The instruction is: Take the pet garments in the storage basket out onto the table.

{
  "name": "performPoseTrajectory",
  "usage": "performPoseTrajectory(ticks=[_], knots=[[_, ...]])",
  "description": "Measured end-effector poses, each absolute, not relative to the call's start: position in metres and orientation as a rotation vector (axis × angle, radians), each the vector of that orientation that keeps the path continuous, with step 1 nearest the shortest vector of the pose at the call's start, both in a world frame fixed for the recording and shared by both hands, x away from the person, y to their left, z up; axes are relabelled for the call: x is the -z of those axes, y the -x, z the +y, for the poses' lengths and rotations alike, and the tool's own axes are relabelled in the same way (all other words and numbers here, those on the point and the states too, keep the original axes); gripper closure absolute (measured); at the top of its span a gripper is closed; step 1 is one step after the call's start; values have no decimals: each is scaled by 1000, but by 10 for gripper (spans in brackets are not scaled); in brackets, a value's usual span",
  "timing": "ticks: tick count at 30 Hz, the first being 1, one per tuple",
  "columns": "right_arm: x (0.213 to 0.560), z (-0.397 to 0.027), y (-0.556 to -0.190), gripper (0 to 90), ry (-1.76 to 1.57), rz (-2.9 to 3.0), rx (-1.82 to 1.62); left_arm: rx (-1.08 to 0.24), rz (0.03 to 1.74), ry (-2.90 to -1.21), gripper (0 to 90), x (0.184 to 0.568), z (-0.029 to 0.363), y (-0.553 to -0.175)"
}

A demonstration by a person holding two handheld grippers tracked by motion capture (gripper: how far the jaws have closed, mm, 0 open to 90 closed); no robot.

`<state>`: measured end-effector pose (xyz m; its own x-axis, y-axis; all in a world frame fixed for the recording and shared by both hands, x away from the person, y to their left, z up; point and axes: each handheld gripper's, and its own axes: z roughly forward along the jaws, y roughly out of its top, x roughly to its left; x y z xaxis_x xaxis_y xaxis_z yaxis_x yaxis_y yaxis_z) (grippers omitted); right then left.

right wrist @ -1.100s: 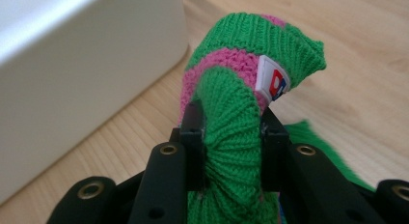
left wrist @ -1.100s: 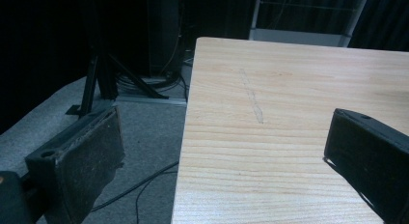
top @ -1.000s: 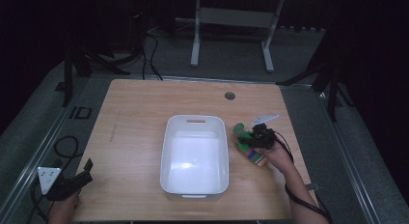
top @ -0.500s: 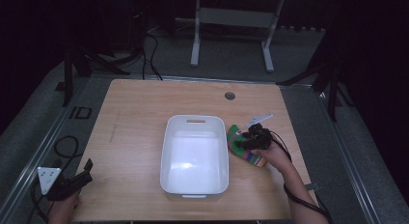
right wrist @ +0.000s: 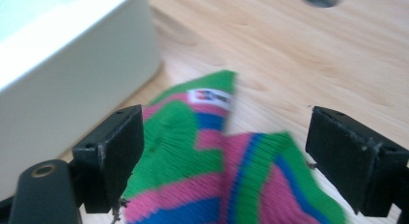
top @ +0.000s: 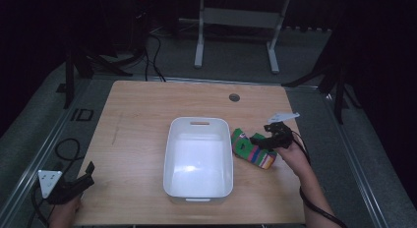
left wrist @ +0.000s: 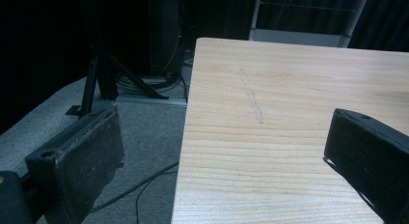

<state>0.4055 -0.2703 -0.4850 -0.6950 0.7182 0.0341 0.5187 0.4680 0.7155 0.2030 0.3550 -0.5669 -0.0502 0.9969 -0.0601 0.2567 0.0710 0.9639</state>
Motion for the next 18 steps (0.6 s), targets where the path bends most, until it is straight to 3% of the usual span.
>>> performPoseTrajectory(ticks=[11,18], knots=[[483,-330,-381,133,-1212,2211,-1141,-1061,1463,-1327,9,567,355,-203],[502,-358,-361,133,-1268,2139,-1106,-1064,1462,-1325,9,567,354,-203]])
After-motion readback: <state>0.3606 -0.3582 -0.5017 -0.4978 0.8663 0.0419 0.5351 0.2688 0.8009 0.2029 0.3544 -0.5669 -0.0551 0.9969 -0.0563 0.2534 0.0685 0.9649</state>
